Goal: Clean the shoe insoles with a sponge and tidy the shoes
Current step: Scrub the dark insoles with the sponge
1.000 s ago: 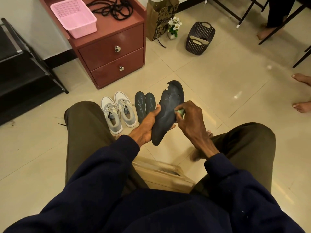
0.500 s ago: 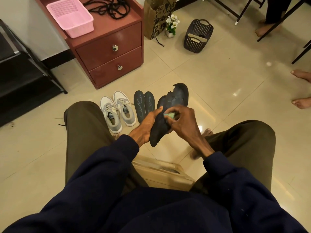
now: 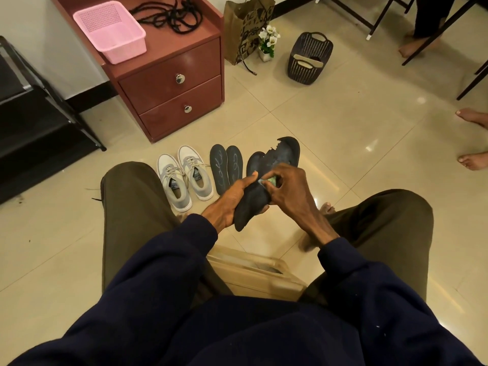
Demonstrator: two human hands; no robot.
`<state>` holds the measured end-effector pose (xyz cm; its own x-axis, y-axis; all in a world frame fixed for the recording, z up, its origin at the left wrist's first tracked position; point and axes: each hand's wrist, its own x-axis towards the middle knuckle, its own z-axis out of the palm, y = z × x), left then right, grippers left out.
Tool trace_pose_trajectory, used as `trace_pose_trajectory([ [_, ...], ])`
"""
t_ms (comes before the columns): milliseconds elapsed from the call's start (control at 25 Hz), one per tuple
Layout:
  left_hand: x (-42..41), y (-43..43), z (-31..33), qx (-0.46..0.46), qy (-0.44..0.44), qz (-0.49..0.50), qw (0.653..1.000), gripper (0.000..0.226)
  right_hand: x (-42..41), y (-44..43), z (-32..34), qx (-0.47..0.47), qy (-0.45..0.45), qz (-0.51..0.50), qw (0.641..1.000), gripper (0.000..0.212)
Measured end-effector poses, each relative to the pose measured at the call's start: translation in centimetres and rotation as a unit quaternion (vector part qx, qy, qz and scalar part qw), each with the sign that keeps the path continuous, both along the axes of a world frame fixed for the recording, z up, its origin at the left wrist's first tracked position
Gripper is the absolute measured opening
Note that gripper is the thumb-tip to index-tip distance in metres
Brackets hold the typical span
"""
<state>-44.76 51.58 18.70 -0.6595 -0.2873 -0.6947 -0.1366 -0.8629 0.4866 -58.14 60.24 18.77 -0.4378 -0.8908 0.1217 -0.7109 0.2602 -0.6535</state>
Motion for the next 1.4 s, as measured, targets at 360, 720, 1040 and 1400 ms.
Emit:
trace_pose_trajectory([
  [360,0.0,-0.1,0.0,0.004,0.004,-0.03,1.0,0.045,-0.3,0.0,-0.1,0.007,-0.014,0.016,1.0,0.006],
  [720,0.9,-1.0,0.1,0.057,0.061,-0.067,0.994,0.037,-0.7,-0.6,0.7,-0.033,-0.001,0.03,0.999,0.009],
  [1040,1.7,-1.5,-0.1,0.093,0.096,-0.007,0.991,0.033,2.2,-0.3,1.2,-0.031,0.0,0.079,0.996,0.011],
  [1400,1.3,-1.2,-0.3,0.06,0.082,0.023,0.995,0.034,2.3,0.0,1.0,-0.024,0.038,0.064,0.997,0.015],
])
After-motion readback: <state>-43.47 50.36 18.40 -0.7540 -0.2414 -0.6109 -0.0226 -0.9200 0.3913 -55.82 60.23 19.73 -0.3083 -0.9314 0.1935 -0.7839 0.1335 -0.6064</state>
